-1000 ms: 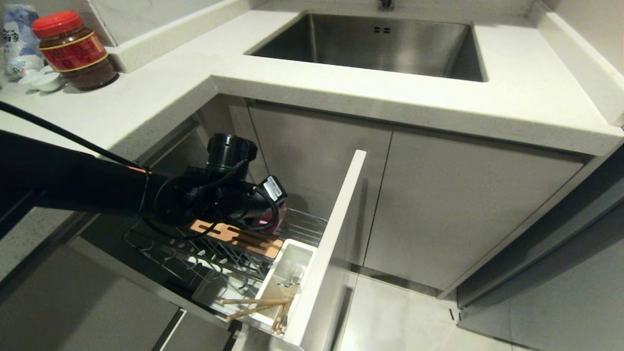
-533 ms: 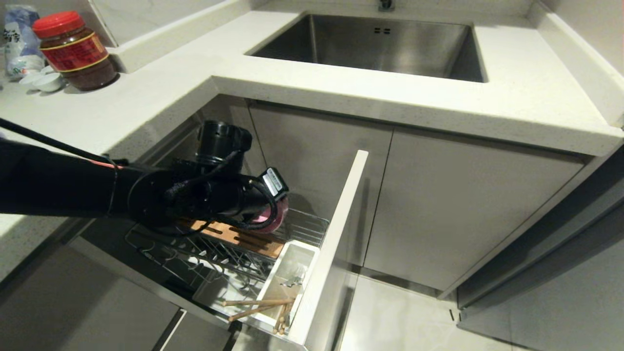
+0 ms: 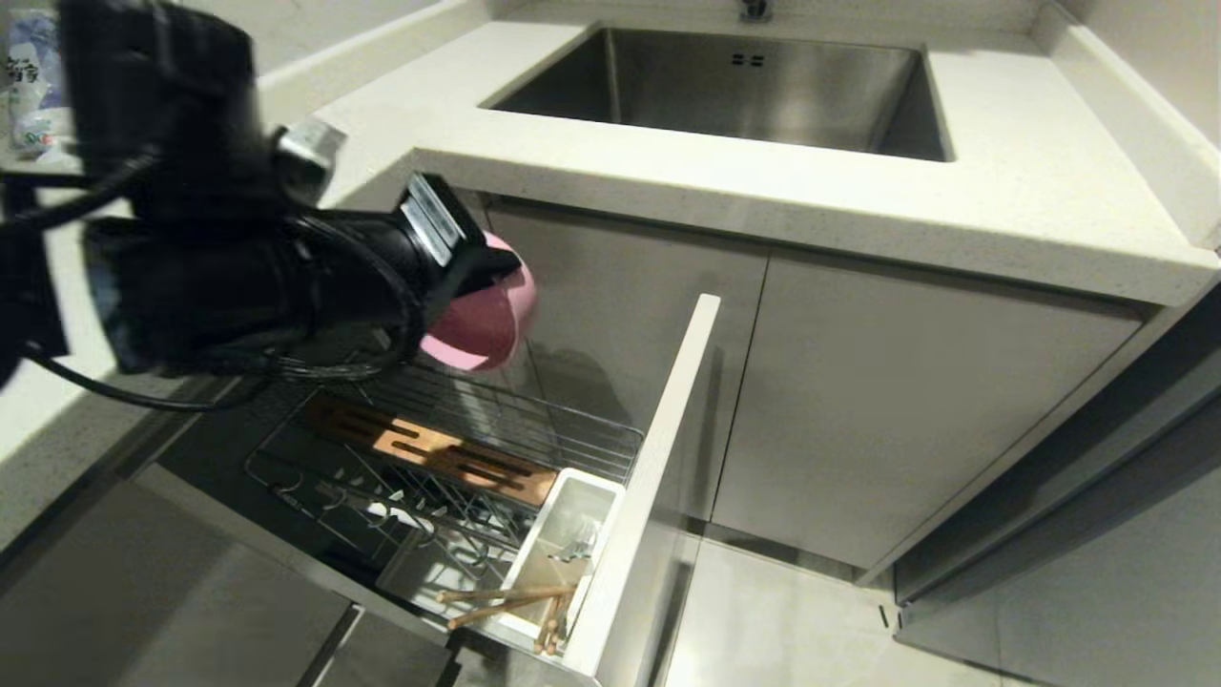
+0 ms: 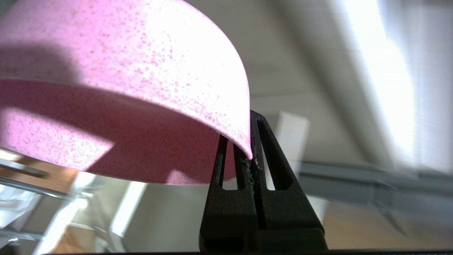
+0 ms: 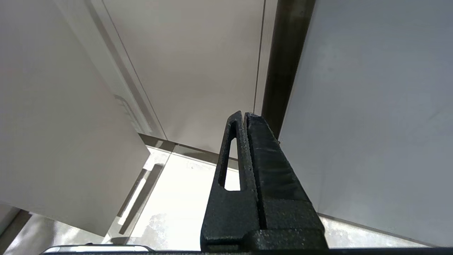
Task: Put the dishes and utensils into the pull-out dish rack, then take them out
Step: Take the bowl out of the cupboard
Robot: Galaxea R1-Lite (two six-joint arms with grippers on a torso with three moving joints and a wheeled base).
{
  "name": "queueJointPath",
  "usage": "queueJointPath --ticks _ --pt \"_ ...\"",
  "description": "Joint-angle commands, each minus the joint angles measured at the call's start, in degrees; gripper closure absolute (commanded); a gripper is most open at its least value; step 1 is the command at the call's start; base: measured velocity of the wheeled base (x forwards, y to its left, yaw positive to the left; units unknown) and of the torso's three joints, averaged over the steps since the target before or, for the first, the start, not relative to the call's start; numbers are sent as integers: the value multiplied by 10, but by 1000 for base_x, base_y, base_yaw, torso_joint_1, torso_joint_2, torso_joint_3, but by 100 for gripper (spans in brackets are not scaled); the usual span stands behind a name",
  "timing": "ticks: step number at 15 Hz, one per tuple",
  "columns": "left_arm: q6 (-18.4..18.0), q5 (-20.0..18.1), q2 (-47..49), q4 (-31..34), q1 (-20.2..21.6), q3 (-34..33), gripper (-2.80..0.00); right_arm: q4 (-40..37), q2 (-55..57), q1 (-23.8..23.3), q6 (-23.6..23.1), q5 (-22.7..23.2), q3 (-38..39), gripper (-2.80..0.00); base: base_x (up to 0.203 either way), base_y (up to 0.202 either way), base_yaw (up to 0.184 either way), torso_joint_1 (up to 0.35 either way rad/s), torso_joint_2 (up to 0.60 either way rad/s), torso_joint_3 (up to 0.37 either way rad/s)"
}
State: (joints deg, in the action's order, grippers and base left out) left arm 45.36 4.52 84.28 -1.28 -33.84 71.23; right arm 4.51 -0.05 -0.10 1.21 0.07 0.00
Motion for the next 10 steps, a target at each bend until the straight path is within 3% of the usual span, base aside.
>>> queueJointPath --ticks 1,4,8,10 --pt "2 11 -133 38 -31 35 0 1 0 0 0 0 15 0 0 0 0 0 0 0" --pt "-16 22 -226 117 -19 119 0 0 0 0 0 0 15 0 0 0 0 0 0 0" --pt "-108 -3 -268 203 157 165 0 1 0 0 0 0 15 0 0 0 0 0 0 0" --pt "-164 -10 -274 290 251 221 0 1 0 0 0 0 15 0 0 0 0 0 0 0"
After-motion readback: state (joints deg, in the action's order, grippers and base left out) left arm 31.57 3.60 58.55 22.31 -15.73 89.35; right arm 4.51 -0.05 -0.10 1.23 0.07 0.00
